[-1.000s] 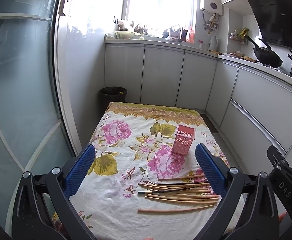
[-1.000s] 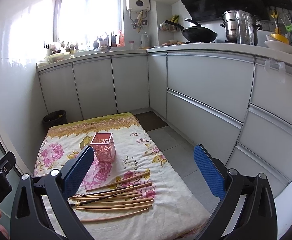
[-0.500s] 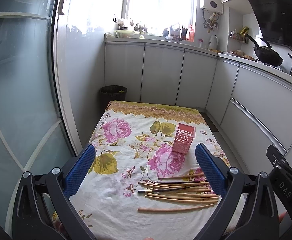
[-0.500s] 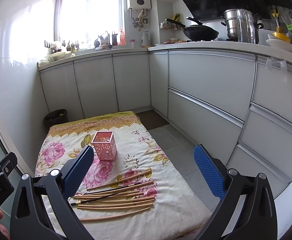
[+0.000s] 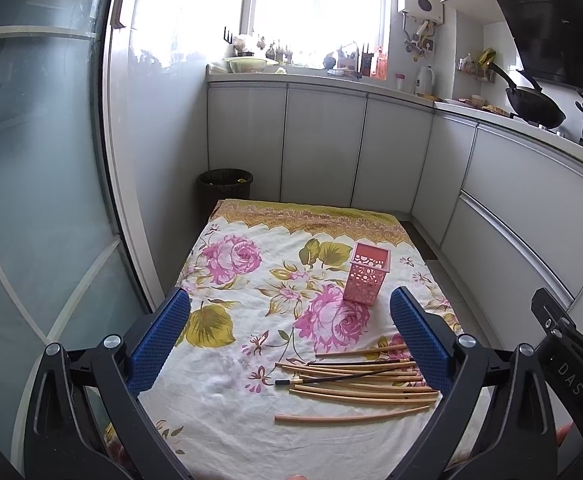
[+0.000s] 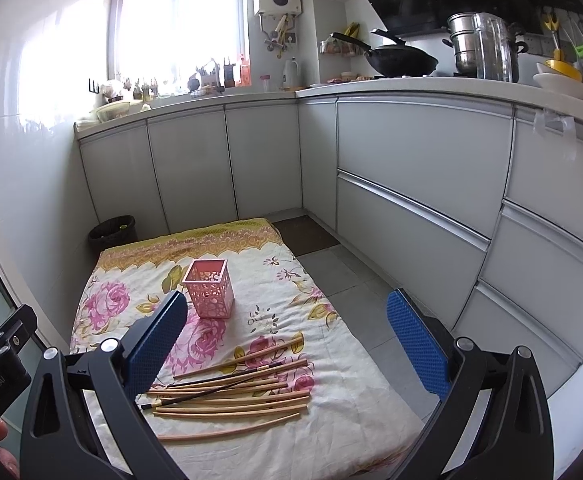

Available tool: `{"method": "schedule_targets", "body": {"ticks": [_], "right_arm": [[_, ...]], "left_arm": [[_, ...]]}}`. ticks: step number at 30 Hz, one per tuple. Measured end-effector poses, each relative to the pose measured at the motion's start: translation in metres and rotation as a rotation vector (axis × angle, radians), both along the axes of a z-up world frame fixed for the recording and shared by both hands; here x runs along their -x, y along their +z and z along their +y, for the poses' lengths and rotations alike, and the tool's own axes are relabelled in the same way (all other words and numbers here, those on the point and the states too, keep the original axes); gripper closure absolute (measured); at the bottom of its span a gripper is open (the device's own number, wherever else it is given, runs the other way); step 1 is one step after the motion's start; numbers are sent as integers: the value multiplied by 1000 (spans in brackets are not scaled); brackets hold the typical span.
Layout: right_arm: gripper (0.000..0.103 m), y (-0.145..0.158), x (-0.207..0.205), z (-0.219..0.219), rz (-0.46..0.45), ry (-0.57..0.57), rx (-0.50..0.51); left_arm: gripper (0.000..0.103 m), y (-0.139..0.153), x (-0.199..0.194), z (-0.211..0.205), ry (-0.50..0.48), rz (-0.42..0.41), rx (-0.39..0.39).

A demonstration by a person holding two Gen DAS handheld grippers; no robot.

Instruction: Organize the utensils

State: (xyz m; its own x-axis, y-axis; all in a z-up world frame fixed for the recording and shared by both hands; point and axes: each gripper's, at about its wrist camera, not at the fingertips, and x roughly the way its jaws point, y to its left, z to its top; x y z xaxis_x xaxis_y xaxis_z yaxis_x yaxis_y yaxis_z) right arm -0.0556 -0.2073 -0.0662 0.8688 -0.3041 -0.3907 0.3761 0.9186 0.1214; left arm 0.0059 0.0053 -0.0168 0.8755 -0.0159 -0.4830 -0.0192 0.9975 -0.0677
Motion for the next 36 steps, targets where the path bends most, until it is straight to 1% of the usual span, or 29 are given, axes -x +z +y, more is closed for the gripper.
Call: {"method": "schedule_targets", "body": {"ticks": [12,18,31,34,36], "right_arm": [[6,-3,-4,-5,10,1,-13],[6,-8,-10,-9,25,1,-22],[6,-30,-42,-20,87,-5,-50],[6,-39,-51,-30,106,-14,-69],[6,-48,-58,-42,121,-27,-112]], "left_arm": [[7,-4,-5,-3,-5,9,-8],[7,-11,-14,-7,-9,25,-19],[7,-31,-47,-20,-24,96,-44],[7,-41,-60,-28,-41,123,-59],[7,-50,-74,-38,-84,162,-88]]}}
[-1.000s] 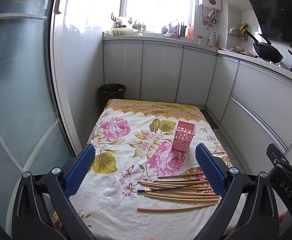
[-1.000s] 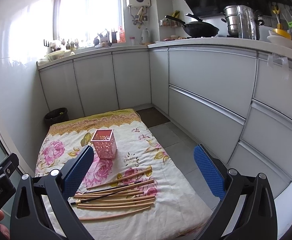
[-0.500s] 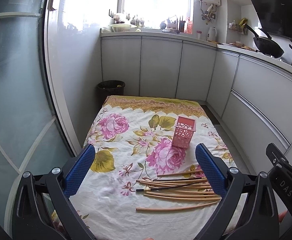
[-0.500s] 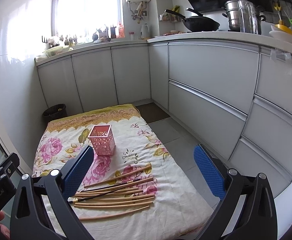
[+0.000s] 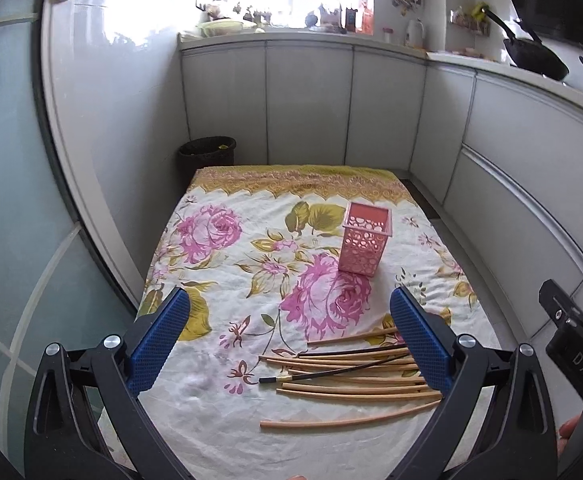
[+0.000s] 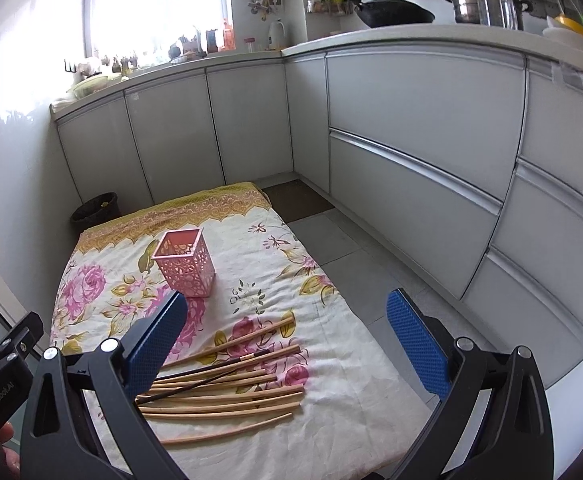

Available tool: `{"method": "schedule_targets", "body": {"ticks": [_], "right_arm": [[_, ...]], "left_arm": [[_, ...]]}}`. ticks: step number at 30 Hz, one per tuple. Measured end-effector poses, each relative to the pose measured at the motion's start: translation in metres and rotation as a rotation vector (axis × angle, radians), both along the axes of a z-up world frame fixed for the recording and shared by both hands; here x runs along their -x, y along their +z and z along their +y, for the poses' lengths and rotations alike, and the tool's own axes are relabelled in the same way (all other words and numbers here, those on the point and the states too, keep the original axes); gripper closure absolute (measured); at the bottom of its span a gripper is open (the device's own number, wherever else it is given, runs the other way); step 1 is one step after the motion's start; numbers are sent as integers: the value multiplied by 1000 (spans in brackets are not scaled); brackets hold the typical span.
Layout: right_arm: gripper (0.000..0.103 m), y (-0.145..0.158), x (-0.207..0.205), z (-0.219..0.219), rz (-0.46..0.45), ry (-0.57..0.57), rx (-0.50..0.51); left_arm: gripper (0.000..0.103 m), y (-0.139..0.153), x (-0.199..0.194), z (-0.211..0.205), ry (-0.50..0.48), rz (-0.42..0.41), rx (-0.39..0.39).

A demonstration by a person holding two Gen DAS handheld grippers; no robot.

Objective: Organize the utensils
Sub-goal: 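Lower the left tool and close it on one wooden chopstick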

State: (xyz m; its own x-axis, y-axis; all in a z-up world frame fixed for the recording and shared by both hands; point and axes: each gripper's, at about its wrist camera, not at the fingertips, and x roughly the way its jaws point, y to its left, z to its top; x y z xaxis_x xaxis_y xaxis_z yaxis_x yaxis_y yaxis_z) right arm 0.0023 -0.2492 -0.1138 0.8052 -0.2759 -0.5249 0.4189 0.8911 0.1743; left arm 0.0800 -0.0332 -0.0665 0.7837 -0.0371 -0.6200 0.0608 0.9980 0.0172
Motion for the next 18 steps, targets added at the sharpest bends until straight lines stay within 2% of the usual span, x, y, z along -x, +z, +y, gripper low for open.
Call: {"method": "schedule_targets", "body": {"ticks": [2,5,8,12,15,18], "right_arm": [[6,-13,-5,-23,9,-23,-113],[6,-43,-7,-70,-12,-69,-370],[6,-76,-5,-108,-53,-127,-578],[6,-103,-12,-135,-16,-167,-672],[6,-116,-22,-143,2,-146,-767],[6,-119,-27,-152,14,-156,-789]], "left_arm": [[7,-12,-23,-19,-115,74,-52],[7,-39,-62,-53,-305,211,-153],[7,-70,-98,-83,-461,381,-192],[7,-103,-128,-123,-615,565,-206],[7,-122,-137,-156,-727,669,-261],[7,-145,-146,-186,-827,794,-290]]}}
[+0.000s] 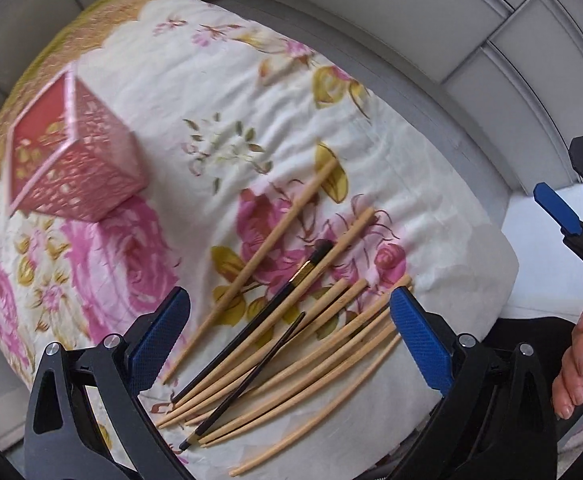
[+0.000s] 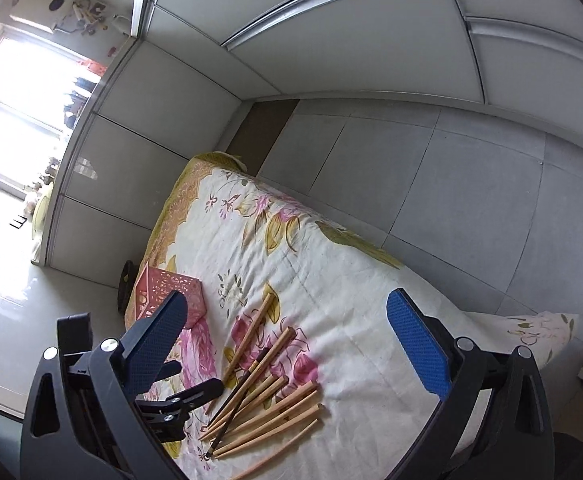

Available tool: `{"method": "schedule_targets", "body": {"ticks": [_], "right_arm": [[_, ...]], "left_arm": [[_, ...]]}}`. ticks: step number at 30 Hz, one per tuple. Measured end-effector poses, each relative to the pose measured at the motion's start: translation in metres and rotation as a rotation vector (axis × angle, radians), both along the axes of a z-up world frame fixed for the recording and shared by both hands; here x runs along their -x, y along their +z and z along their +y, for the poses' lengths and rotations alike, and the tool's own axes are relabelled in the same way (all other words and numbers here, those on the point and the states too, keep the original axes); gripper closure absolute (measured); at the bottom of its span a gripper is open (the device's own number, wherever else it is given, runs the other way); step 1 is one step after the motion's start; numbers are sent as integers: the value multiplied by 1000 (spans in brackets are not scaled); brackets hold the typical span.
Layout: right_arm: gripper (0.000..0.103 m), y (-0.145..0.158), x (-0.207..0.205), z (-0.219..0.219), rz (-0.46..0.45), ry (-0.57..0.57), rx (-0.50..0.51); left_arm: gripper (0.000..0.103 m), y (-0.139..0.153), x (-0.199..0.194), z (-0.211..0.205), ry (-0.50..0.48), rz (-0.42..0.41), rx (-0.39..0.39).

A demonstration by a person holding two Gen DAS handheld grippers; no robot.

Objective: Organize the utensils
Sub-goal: 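Lower the left tool and close it on one wooden chopstick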

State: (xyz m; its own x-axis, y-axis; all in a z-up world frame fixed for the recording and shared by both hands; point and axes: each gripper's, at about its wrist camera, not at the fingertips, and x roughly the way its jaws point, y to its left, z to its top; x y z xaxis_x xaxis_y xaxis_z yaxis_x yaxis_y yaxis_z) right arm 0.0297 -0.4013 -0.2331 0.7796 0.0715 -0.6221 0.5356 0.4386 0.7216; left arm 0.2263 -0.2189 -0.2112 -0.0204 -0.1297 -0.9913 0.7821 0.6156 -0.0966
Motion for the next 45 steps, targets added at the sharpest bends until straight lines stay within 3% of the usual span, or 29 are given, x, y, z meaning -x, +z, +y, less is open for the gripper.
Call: {"method": "schedule_targets", "body": {"ticks": [8,13,16,18,22,25,28,34,39,42,45], "right_arm": [[6,-8,0,-20,-14,-8,-77],[6,-9,-5,-19,-16,30,-96],[6,-9,-8,-18,-17,45,-102],[6,-10,-9,-18,-19,48,-110],[6,-13,-12,-17,-7,52,-122],[6,-15,-12,-16,0,53,-136],[6,-17,-13,-15,10,50,-136],[6,-17,-18,-6,43,73,-117],[6,-16,-39,14,136,142,-56],[6,-21,-63,33,190,254,-43],[14,-30,-86,50,261,323,-47]], "left_arm": [[9,-24,-20,-46,-111,69,-56],[35,-49,-20,-62,-171,89,-126],[43,-61,-27,-72,-179,108,-131],[46,-61,-24,-75,-202,89,-131],[75,-61,-22,-80,-237,18,-178],[79,-59,-18,-78,-239,-8,-158],[90,-53,-14,-64,-206,-30,-122],[94,-41,-11,-26,-110,-115,-60],[94,27,-16,49,84,-182,147],[95,71,-9,106,213,-253,286],[96,108,7,153,317,-334,412]]}}
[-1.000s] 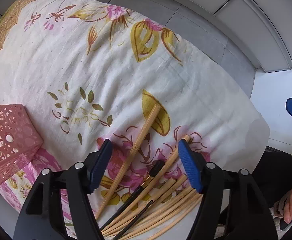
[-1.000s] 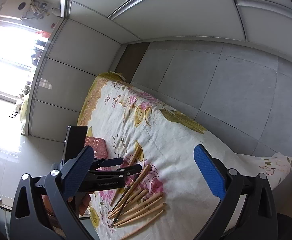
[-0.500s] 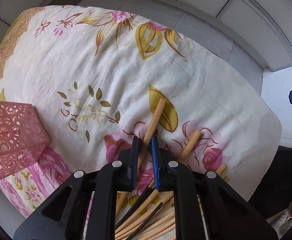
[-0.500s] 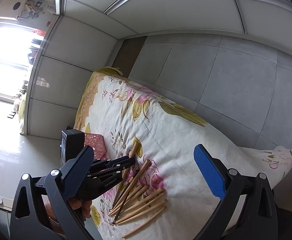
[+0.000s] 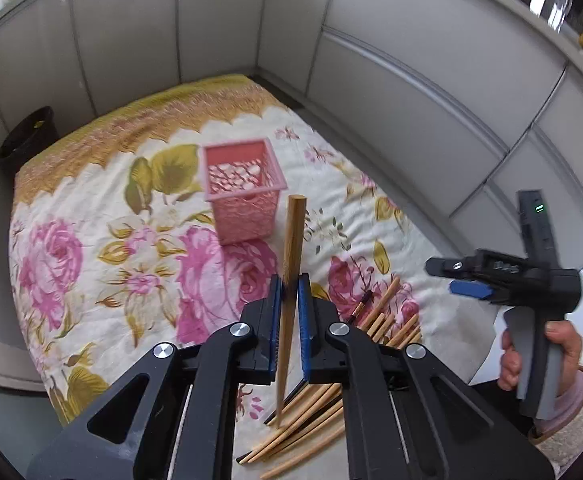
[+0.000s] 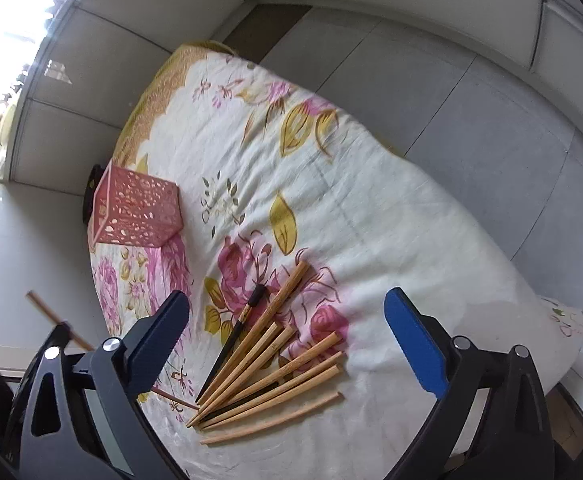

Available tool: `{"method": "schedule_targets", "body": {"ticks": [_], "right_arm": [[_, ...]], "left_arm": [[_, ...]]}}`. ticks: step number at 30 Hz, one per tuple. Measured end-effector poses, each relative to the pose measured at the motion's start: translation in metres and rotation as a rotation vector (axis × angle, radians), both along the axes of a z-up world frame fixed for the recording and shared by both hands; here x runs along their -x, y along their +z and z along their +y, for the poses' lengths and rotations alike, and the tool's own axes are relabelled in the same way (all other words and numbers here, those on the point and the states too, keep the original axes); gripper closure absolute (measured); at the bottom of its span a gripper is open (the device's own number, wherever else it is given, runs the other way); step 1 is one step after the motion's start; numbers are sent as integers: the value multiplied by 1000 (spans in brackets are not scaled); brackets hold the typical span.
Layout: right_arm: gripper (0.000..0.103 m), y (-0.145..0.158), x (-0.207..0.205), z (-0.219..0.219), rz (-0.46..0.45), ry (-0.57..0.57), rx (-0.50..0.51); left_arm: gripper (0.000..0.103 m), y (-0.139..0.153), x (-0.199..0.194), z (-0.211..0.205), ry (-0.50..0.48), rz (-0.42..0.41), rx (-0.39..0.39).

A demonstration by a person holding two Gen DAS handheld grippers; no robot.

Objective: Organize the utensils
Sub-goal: 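Lower the left tool and close it on one wooden chopstick, then grasp the thin black stick with the right tool while the left tool lifts its chopstick upright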

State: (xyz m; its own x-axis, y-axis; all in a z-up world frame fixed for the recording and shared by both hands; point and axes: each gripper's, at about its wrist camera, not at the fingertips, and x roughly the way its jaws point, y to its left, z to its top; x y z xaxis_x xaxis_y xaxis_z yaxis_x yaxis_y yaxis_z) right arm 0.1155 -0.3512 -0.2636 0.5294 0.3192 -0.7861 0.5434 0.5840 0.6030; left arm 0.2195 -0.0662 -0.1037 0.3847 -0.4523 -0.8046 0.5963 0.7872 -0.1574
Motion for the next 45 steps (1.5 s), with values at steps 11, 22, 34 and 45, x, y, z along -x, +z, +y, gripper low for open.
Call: {"method": "schedule_targets", "body": {"ticks": [11,22,34,45], "right_arm": [[67,-22,-42,40,116,16,-238],[74,-37,-76,55,326,26,-135],[92,-29,-109,96,337,115,172],[102,-40,-68,99,215,26,-89]], "left_arm": [[96,78,48,95,104,-211,277],[96,85,57,113,123,-237,312],[96,89,57,122,170,-238,331],[96,92,67,122,190,-252,340]]}}
